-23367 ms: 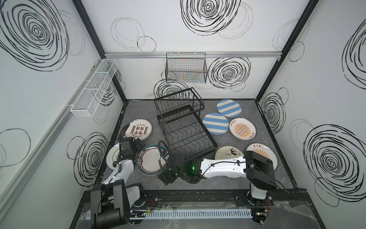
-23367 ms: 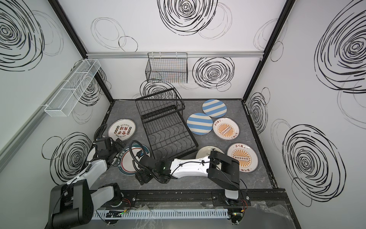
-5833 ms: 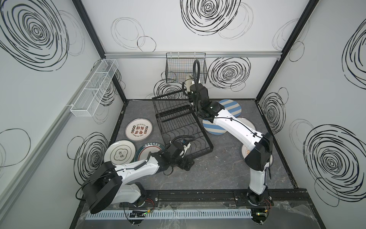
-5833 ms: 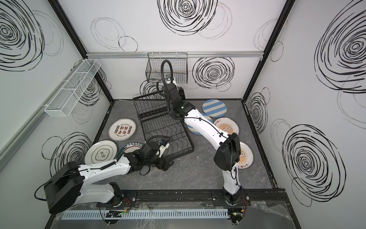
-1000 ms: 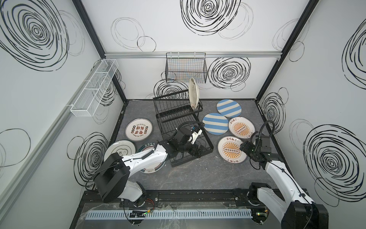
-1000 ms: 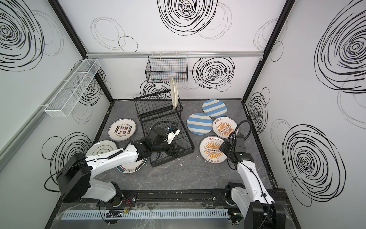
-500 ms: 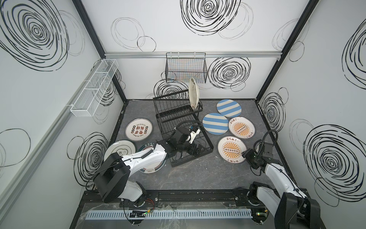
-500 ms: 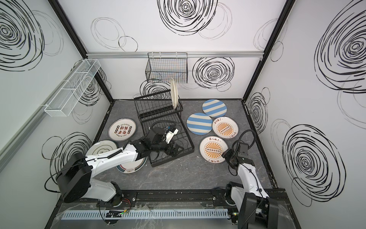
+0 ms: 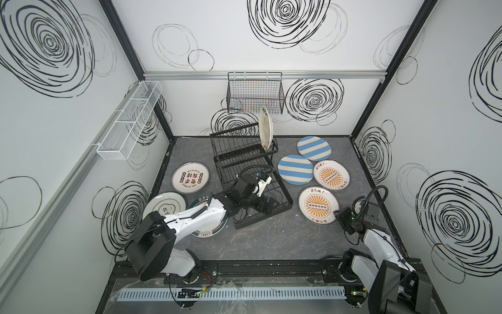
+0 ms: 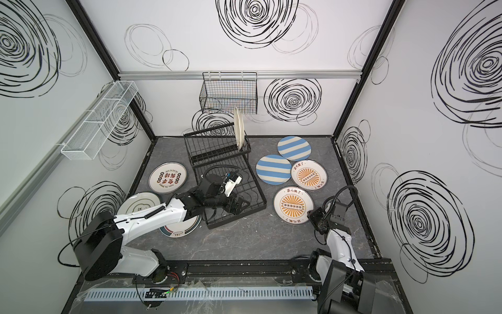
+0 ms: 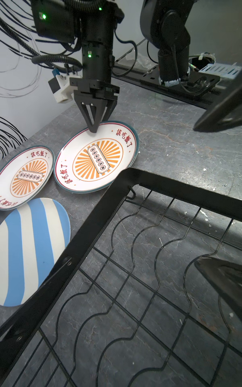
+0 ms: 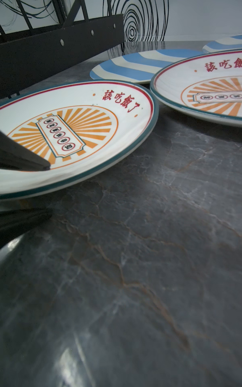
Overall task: Load plates into a dish rack
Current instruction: Pick up the plate from the middle-right of the table.
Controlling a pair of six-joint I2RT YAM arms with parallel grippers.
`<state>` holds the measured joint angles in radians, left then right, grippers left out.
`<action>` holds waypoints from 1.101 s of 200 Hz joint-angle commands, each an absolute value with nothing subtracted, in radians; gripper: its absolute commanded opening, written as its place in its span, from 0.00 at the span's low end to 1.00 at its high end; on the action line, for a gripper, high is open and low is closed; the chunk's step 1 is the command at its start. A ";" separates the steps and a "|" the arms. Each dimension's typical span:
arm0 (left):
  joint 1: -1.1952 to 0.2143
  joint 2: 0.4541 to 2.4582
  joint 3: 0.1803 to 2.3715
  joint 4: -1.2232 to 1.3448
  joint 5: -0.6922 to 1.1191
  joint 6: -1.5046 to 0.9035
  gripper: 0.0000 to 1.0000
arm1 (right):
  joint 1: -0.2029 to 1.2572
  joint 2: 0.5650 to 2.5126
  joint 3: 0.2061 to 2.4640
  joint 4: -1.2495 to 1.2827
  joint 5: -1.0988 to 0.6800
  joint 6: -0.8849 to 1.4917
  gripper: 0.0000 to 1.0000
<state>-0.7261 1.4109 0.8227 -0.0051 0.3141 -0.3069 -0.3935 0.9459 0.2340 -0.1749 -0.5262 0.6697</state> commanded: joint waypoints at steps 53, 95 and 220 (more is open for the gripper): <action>-0.678 1.339 0.772 0.000 0.318 -0.331 0.96 | -0.456 0.945 0.243 -0.190 -0.574 0.623 0.11; -0.670 1.312 0.749 -0.019 0.314 -0.332 0.96 | -0.483 0.915 0.306 -0.262 -0.574 0.593 0.03; -0.670 1.217 0.638 -0.031 0.290 -0.372 0.96 | -0.344 0.830 0.729 -0.473 -0.492 0.511 0.00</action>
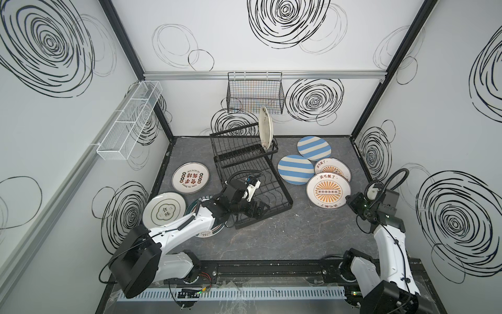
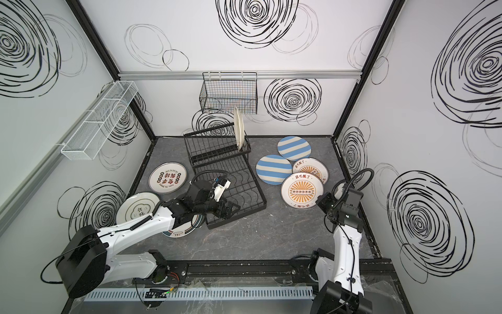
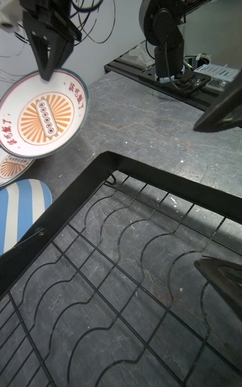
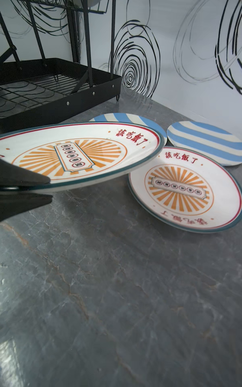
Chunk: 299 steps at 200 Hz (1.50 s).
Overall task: Load plates into a dish rack
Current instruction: Pick up the plate from the middle-right of the table, then move the dish rack to the center of the table.
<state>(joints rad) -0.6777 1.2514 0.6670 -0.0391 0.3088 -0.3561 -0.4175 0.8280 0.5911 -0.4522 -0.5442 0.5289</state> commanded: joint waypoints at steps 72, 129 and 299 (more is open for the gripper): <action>-0.776 1.259 0.595 -0.005 0.218 -0.386 0.96 | 0.054 1.085 1.322 -0.509 -0.096 0.506 0.00; -0.789 1.207 0.561 0.010 0.233 -0.465 0.96 | 0.480 1.326 1.732 -0.527 0.306 0.434 0.00; -0.853 1.316 0.637 0.025 0.166 -0.394 0.96 | 0.836 1.538 2.124 -0.434 0.784 0.174 0.00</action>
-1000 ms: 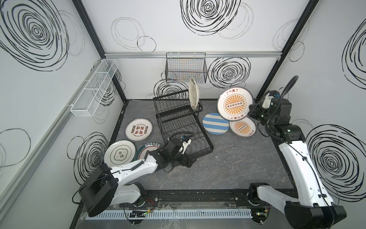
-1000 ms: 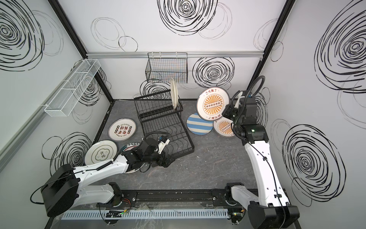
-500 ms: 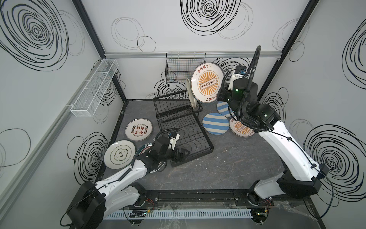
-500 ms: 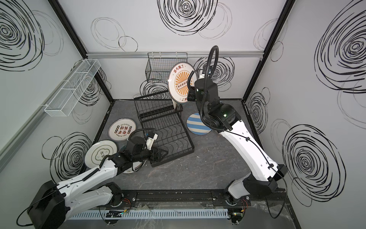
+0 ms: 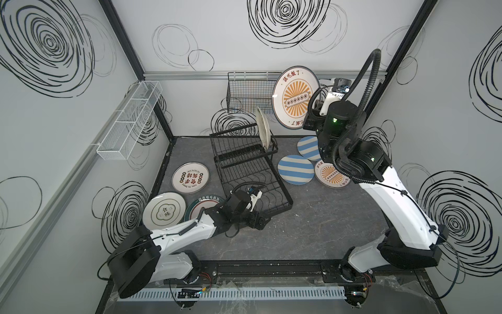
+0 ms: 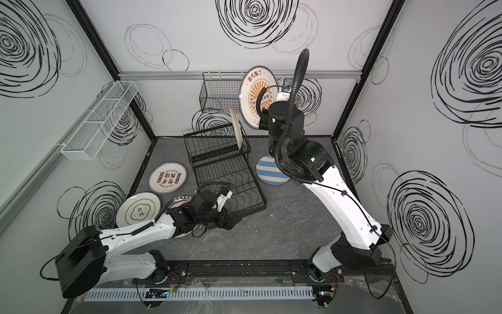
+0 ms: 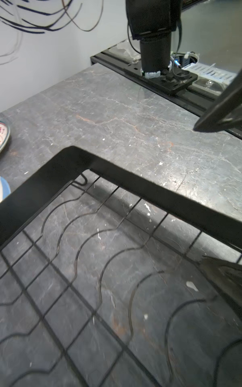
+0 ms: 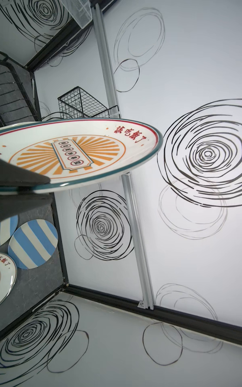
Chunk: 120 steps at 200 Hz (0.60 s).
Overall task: Load plates into a dish rack
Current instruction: Move the dish rack to the center of the table.
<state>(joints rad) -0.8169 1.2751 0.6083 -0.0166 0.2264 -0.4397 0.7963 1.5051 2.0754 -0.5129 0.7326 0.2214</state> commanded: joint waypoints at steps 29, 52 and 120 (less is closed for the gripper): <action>-0.889 1.369 0.649 0.024 0.123 -0.376 0.96 | 0.912 1.563 2.135 -0.342 0.874 0.074 0.00; -0.908 1.421 0.662 0.029 0.112 -0.371 0.96 | 0.965 1.589 2.141 -0.272 0.922 0.011 0.00; -1.020 1.475 0.641 0.099 0.149 -0.413 0.96 | 1.019 1.681 2.142 -0.223 0.967 -0.032 0.00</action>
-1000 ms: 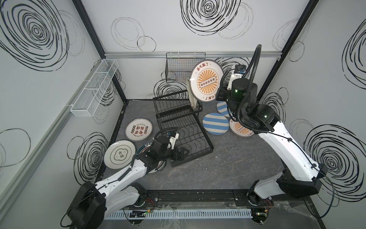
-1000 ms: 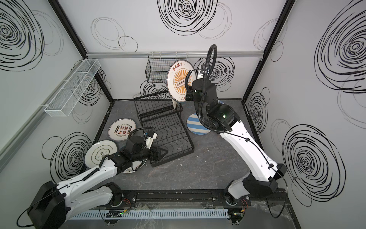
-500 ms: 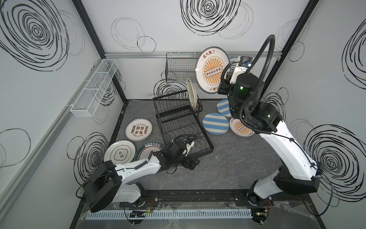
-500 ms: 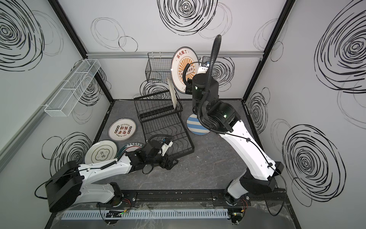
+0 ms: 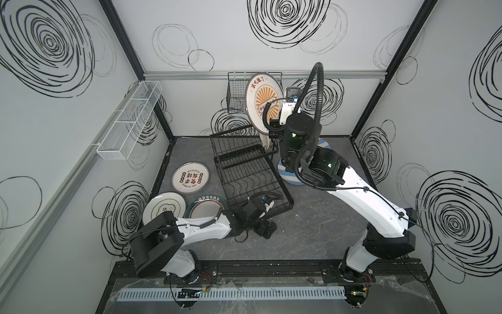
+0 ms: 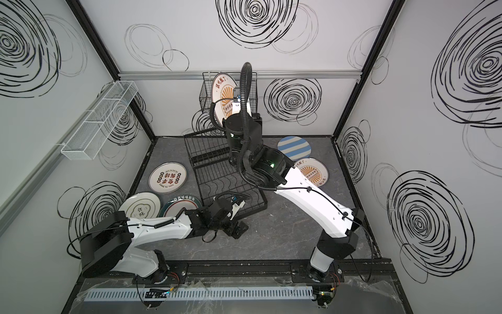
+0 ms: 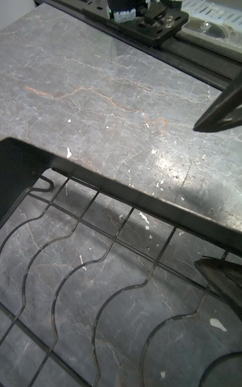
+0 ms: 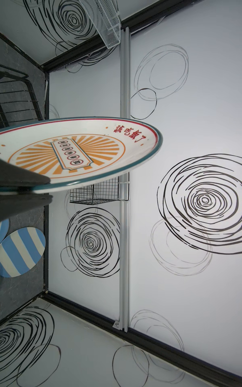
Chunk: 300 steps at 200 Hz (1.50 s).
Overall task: Load plates into a dish rack
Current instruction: Move the dish rack to the center of the table, then place the plate on the dish rack.
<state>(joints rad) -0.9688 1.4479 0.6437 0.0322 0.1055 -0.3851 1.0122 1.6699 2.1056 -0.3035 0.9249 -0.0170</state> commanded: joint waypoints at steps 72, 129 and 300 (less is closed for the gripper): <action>-1.137 1.473 0.666 0.067 0.070 -0.409 0.96 | 1.023 1.738 2.160 -0.253 0.969 -0.018 0.00; -0.987 1.272 0.620 -0.005 0.075 -0.436 0.96 | 1.037 1.760 2.161 -0.328 1.046 0.007 0.00; -0.431 0.756 0.449 -0.123 0.330 -0.536 0.96 | 0.957 1.848 2.160 -0.539 1.094 0.109 0.00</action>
